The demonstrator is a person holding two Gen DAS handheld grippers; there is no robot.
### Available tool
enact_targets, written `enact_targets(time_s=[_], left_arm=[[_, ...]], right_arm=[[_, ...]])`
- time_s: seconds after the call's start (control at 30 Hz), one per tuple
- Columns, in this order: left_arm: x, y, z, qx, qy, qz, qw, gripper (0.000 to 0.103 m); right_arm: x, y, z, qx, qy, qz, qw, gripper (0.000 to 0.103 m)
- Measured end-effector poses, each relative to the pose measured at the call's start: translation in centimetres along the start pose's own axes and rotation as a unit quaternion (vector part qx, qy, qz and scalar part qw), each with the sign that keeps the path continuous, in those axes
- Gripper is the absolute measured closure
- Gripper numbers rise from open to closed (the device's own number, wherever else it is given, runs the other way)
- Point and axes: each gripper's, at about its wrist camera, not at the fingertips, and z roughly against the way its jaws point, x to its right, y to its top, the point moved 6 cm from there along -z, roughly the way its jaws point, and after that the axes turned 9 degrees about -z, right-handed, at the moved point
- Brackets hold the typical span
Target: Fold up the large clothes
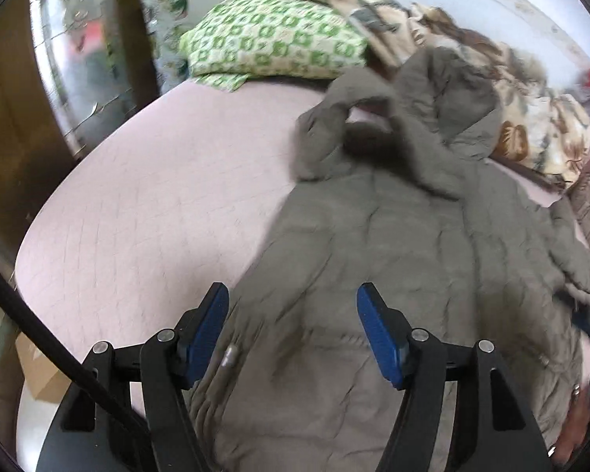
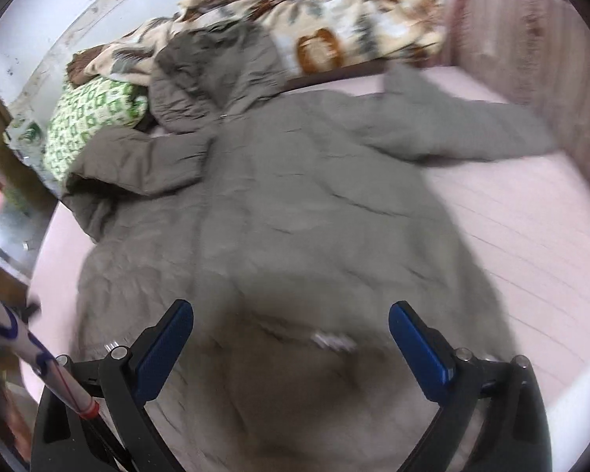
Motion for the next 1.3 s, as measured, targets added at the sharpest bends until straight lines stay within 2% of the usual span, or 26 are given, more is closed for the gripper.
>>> enact_targets(time_s=[0.13,0.23,0.3,0.4,0.43,0.53,0.6,0.63,0.67,0.7,0.73,0.8,0.93,1.03,1.13,1.3], left_arm=[[0.1,-2.4,-1.3,-0.025,-0.016,-0.001,0.9996,0.036],[0.8,-3.0,-2.3,-0.033,-0.025,-0.016,0.9990,0.036],[1.2,-3.0,-2.5,-0.030,-0.032,-0.022,0.9988,0.036],[1.1,-2.8,-2.5,-0.020,-0.039,-0.030,0.9986,0.036],[1.1,-2.9,-2.5,-0.017,-0.037,-0.031,0.9987,0.036],[0.7,-2.7,-2.8,-0.013,-0.035,-0.028,0.9989,0.036],[0.4,-2.7,-3.3,-0.018,-0.033,-0.022,0.9991,0.036],[0.3,-2.8,-3.6,-0.022,-0.034,-0.018,0.9990,0.036],[0.1,-2.9,-3.9,-0.028,-0.035,-0.012,0.9989,0.036],[-0.1,-3.0,-4.0,-0.032,-0.035,-0.010,0.9988,0.036],[-0.2,-3.1,-4.1,-0.035,-0.035,-0.007,0.9988,0.036],[-0.5,-3.1,-3.8,-0.032,-0.033,-0.006,0.9989,0.036],[-0.2,-3.0,-3.1,-0.022,-0.032,-0.009,0.9992,0.036],[0.4,-3.1,-2.7,-0.021,-0.037,-0.014,0.9990,0.036],[1.1,-3.4,-2.4,-0.022,-0.040,-0.023,0.9987,0.036],[2.1,-3.6,-2.2,-0.029,-0.044,-0.033,0.9980,0.036]], right_arm=[[-4.0,2.7,-4.8,-0.022,0.034,0.004,0.999,0.002],[-6.6,4.9,-9.0,-0.060,0.079,-0.032,0.995,0.002],[-8.0,5.9,-12.2,-0.095,0.105,-0.072,0.987,0.002],[-9.1,7.1,-16.0,-0.124,0.128,-0.131,0.975,0.003],[-9.3,7.6,-17.2,-0.131,0.142,-0.161,0.968,0.003],[-9.6,9.1,-19.1,-0.127,0.155,-0.212,0.956,0.003],[-10.1,10.1,-19.9,-0.119,0.147,-0.218,0.957,0.006],[-10.3,10.5,-20.2,-0.116,0.138,-0.216,0.960,0.016],[-10.6,10.9,-20.5,-0.119,0.131,-0.211,0.961,0.037],[-10.8,11.1,-20.9,-0.125,0.122,-0.206,0.963,0.053],[-11.0,11.3,-21.2,-0.135,0.116,-0.200,0.964,0.080],[-11.2,12.1,-21.0,-0.140,0.112,-0.188,0.966,0.083],[-10.3,14.3,-17.5,-0.083,0.055,-0.113,0.989,0.087],[-7.7,15.8,-15.3,-0.048,0.008,-0.090,0.995,0.087],[-4.2,16.9,-14.0,-0.028,-0.031,-0.089,0.995,0.088],[-0.4,17.3,-13.9,-0.024,-0.061,-0.096,0.993,0.088]])
